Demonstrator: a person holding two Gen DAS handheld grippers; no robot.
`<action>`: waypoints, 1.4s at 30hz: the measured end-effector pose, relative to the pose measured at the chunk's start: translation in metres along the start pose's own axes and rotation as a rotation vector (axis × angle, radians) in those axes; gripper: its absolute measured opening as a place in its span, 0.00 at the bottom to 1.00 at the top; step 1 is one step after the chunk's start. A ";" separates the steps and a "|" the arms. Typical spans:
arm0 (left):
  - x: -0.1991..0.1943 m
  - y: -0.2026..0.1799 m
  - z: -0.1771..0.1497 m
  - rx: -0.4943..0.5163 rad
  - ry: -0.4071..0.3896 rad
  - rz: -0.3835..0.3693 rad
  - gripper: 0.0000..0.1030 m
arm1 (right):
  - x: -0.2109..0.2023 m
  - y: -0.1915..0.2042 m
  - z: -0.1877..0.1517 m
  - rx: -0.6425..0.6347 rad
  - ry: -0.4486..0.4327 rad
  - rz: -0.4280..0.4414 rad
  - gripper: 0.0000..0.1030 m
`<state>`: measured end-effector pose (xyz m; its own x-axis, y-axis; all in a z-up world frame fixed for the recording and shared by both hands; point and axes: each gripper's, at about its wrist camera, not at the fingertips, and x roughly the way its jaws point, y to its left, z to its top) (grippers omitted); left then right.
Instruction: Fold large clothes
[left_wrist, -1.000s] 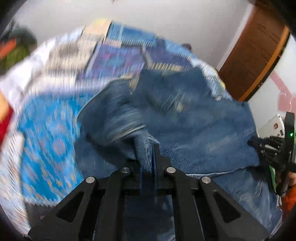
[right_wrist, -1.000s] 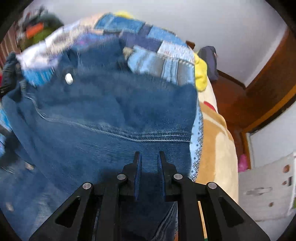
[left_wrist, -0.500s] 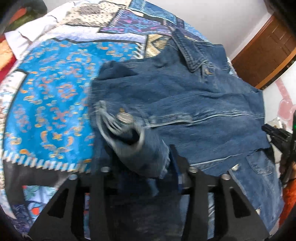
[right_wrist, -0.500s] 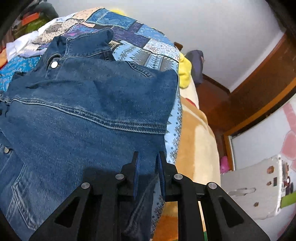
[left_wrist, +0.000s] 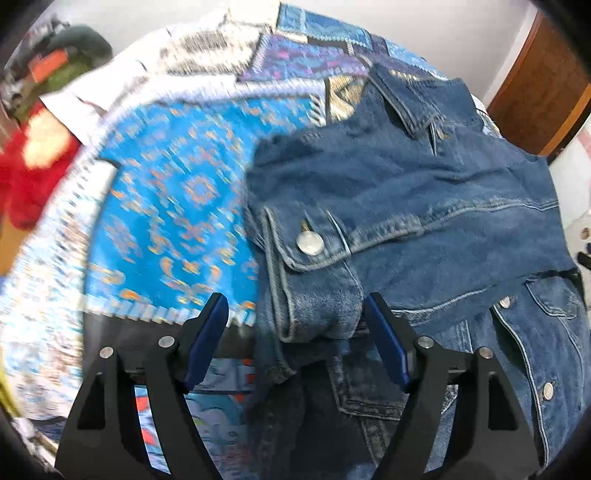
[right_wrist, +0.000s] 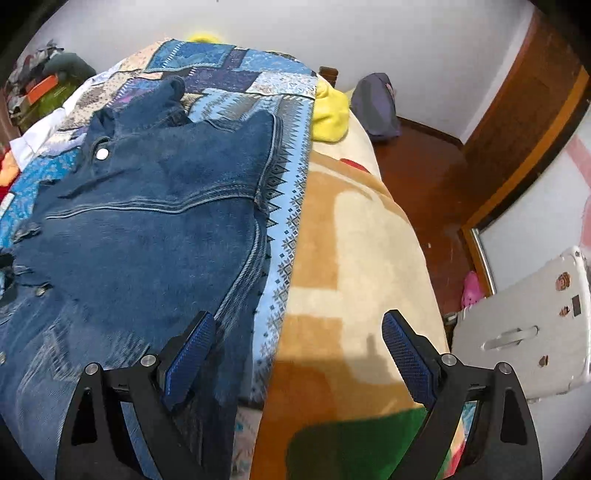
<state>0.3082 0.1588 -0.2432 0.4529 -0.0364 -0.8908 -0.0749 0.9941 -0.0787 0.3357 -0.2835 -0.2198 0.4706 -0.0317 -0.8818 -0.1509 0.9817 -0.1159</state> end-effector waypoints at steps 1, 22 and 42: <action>-0.006 0.001 0.002 0.000 -0.015 0.007 0.73 | -0.009 0.000 -0.001 0.001 -0.019 0.017 0.88; -0.041 0.055 -0.107 -0.142 0.118 0.000 1.00 | -0.059 0.023 -0.082 0.170 0.057 0.324 0.91; -0.047 -0.008 -0.140 -0.082 0.179 -0.260 0.51 | -0.073 0.060 -0.120 0.112 0.042 0.448 0.43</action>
<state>0.1637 0.1379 -0.2633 0.3034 -0.3131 -0.9000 -0.0515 0.9377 -0.3436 0.1882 -0.2452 -0.2172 0.3443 0.3949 -0.8518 -0.2358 0.9145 0.3287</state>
